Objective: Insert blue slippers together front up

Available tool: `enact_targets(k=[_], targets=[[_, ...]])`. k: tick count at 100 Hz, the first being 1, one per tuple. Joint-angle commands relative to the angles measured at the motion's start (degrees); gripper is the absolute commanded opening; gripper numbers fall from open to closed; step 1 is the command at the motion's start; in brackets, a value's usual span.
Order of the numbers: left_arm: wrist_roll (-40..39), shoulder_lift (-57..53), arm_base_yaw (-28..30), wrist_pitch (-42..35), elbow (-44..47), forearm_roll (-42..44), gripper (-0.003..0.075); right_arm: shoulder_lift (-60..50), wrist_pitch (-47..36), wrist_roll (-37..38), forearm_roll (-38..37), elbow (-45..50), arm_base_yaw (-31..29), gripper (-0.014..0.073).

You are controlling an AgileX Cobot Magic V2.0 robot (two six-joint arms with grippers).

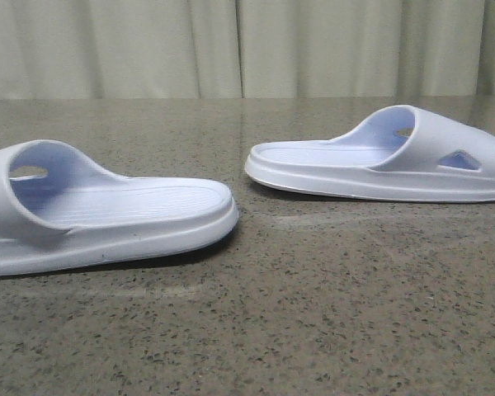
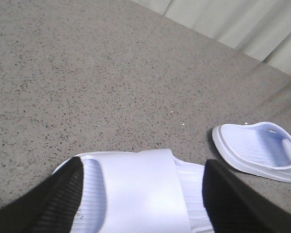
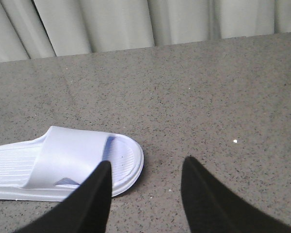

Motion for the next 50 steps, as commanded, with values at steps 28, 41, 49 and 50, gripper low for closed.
enact_targets(k=[28,41,49,50], targets=[[-9.44,1.67,0.06,-5.8,0.28,-1.02,0.051,0.86,-5.66,0.0,-0.02,-2.1,-0.19,0.0309],[-9.55,3.61,0.06,-5.91,0.91,-0.91,0.051,0.86,-5.66,0.0,-0.02,-2.1,0.58,0.0309],[-9.65,5.49,0.06,-6.49,0.91,-0.91,0.051,0.86,-5.66,0.0,-0.02,-2.1,0.89,0.0309],[-9.64,5.67,0.06,-6.49,0.91,-0.91,0.051,0.86,-5.66,0.0,-0.02,-2.1,0.89,0.0309]])
